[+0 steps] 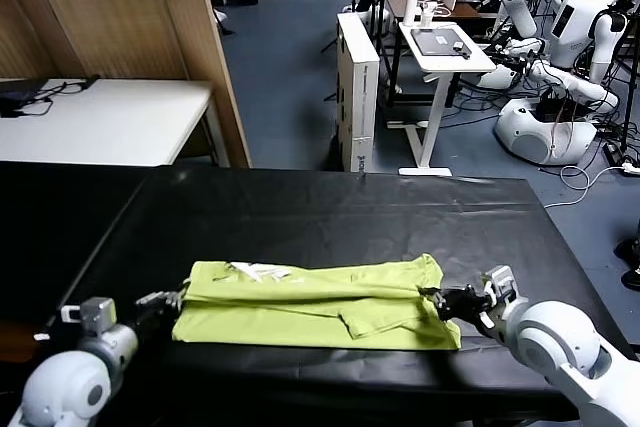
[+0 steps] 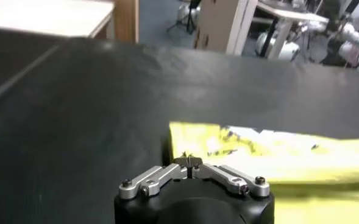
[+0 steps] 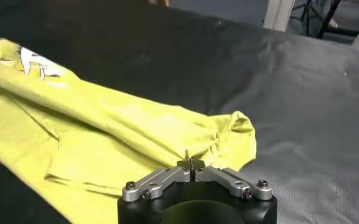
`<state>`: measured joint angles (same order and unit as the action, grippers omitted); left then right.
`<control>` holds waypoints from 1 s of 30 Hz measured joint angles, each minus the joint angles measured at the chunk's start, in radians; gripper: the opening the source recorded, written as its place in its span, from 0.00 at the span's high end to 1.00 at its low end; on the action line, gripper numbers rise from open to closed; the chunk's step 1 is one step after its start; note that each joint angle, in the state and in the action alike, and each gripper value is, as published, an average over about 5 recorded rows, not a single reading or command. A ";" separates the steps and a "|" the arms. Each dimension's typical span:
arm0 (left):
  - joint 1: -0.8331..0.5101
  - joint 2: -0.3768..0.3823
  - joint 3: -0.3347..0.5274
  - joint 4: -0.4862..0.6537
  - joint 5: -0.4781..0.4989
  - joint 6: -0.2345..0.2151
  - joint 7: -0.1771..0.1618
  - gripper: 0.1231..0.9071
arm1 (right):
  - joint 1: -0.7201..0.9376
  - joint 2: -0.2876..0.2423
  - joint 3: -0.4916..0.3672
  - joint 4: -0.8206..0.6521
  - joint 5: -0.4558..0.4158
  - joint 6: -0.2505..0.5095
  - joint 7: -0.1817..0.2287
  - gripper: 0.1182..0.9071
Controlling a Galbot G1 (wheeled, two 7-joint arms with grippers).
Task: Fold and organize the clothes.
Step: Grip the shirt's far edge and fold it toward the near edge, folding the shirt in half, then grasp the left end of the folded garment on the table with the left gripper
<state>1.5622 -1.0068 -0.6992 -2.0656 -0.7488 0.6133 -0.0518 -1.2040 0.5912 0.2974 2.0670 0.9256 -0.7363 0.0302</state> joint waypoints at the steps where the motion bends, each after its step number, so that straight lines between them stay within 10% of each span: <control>1: 0.003 -0.003 -0.001 -0.002 -0.001 0.007 -0.003 0.97 | -0.003 0.001 0.002 0.004 0.002 0.000 0.002 0.94; 5: 0.016 -0.018 -0.011 -0.017 -0.002 0.035 -0.025 0.90 | -0.018 -0.001 0.021 0.026 0.017 0.000 0.002 0.70; 14: 0.049 -0.054 -0.058 -0.085 -0.007 0.068 -0.059 0.22 | -0.032 0.003 0.083 0.083 0.049 0.000 0.011 0.06; 18: 0.034 -0.073 -0.071 -0.116 -0.023 0.064 -0.079 0.02 | -0.017 0.030 0.101 0.073 0.048 0.000 0.030 0.00; 30: -0.134 -0.126 0.007 -0.034 0.027 0.012 -0.076 0.00 | 0.056 0.187 0.061 -0.063 -0.062 0.055 0.065 0.00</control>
<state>1.4280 -1.1323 -0.6918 -2.0996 -0.7215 0.6252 -0.1282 -1.1479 0.7779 0.3586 2.0043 0.8636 -0.6814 0.0952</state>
